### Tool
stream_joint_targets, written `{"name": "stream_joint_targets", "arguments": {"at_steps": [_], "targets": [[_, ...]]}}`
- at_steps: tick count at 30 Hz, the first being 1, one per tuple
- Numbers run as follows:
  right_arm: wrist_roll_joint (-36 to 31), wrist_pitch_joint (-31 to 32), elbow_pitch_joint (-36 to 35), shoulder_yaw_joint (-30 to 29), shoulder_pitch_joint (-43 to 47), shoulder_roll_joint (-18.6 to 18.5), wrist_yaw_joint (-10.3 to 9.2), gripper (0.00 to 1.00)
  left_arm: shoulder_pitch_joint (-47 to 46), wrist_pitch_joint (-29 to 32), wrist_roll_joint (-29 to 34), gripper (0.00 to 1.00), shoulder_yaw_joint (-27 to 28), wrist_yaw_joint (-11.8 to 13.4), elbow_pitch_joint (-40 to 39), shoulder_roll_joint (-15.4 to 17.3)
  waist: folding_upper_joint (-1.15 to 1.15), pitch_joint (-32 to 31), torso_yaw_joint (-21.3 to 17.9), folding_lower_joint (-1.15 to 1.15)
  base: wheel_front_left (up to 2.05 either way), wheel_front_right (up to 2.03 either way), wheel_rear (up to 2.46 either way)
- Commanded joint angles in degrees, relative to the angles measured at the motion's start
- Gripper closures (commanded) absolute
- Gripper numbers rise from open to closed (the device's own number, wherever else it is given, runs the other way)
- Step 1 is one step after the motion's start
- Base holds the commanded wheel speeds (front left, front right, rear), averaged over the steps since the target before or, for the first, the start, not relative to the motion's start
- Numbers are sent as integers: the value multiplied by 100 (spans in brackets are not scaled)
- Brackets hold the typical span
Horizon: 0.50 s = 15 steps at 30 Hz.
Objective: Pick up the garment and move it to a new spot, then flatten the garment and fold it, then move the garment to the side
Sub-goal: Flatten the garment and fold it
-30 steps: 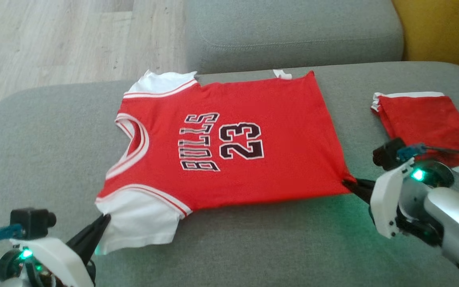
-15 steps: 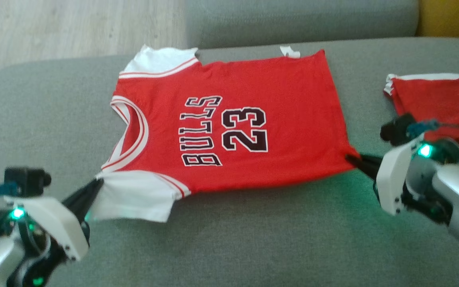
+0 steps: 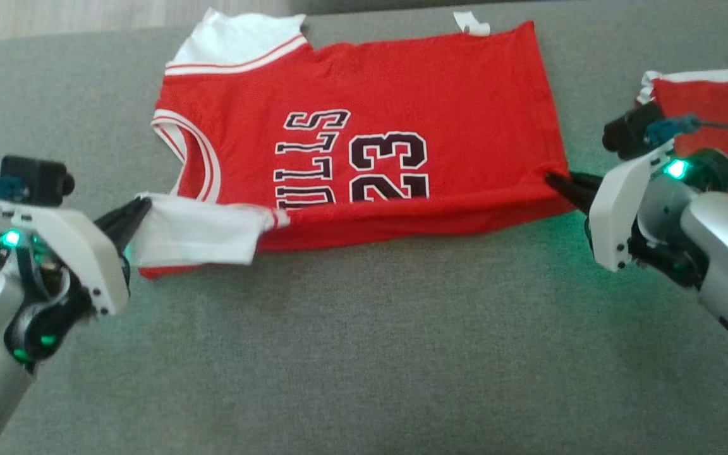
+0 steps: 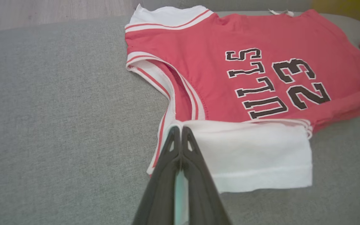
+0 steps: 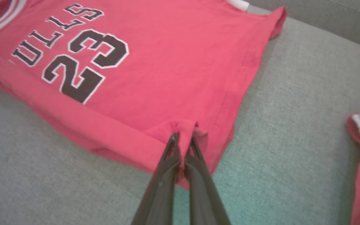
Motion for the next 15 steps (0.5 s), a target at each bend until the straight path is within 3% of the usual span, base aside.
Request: {"name": "stream_joint_targets", "arguments": {"at_steps": [1, 15], "targets": [[-28, -27, 35, -57, -131, -20, -30, 100, -447, 40, 103, 100, 253, -35, 16, 205, 0, 148, -21, -1, 0, 0, 0], [-26, -346, 634, 110, -616, 310, -30, 100, -1482, 300, 494, 100, -59, -242, 1168, -216, 0, 576, -116, -1, 0, 0, 0]]}}
